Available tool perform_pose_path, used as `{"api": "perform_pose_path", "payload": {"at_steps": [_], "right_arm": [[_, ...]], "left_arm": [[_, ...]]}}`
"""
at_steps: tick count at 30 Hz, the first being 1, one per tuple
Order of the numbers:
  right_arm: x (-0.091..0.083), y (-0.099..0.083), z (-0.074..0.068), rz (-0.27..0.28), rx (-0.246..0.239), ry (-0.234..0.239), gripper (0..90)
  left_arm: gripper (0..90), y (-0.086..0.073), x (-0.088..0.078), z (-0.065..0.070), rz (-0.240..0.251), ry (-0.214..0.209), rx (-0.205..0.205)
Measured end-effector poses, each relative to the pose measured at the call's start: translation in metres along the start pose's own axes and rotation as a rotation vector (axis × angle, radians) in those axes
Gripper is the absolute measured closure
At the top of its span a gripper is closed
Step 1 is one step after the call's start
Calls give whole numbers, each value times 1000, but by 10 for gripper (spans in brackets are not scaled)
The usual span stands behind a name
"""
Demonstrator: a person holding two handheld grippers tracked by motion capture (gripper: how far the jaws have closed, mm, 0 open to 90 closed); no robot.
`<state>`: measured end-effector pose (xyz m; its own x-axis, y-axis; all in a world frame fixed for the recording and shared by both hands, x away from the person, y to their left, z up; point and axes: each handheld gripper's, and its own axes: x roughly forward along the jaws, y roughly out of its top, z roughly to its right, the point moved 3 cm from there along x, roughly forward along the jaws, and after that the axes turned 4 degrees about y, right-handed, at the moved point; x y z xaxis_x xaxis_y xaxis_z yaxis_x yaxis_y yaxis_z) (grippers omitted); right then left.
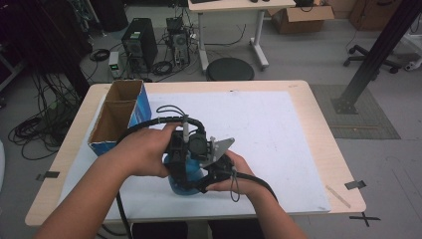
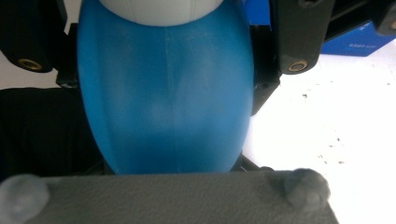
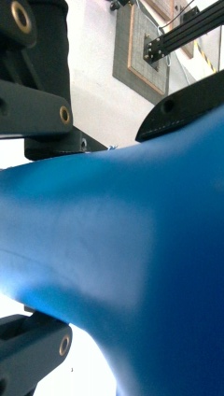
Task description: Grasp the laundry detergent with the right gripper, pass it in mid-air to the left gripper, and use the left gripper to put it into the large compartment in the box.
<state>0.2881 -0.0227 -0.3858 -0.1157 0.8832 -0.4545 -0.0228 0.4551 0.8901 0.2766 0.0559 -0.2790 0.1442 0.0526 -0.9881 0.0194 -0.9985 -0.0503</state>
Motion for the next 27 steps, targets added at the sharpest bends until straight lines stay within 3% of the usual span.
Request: {"api": "perform_pose_path", "payload": {"at_steps": [9, 12, 27], "right_arm": [[-1, 1, 0, 3, 6, -15, 450], [-1, 2, -1, 8, 11, -8, 450], [-6, 6, -1, 23, -1, 13, 433]], "left_arm": [[380, 0, -1, 0, -8, 19, 0], [385, 1, -3, -1, -12, 4, -23], [388, 6, -10, -1, -36, -7, -54]]}}
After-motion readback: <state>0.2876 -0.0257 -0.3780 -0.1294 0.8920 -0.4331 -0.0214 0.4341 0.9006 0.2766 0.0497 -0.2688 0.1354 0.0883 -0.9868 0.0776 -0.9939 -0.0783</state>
